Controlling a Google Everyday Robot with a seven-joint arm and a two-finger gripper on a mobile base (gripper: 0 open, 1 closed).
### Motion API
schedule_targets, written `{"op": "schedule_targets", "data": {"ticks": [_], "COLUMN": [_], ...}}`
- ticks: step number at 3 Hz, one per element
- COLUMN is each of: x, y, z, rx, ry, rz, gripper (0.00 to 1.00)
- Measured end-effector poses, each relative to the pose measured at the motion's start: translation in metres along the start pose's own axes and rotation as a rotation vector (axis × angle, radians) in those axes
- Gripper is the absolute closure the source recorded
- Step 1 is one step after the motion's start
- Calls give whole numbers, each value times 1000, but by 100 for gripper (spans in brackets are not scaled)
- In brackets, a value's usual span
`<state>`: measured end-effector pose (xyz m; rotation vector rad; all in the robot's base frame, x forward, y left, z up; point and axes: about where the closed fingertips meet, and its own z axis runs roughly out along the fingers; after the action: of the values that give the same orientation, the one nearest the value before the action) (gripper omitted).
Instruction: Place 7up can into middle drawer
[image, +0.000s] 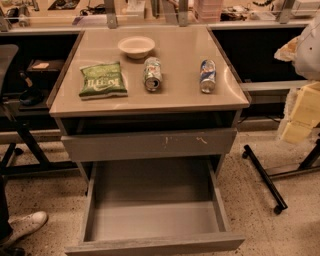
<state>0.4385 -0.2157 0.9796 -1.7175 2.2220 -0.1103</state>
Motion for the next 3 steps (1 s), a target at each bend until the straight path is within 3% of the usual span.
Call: {"op": "schedule_targets", "data": {"ticks": [2,3], "x": [-2,-37], "y": [-2,8], "z": [1,15], "rx": [2,-19], "ry": [7,41], "rz": [35,18], "gripper": [0,0]}}
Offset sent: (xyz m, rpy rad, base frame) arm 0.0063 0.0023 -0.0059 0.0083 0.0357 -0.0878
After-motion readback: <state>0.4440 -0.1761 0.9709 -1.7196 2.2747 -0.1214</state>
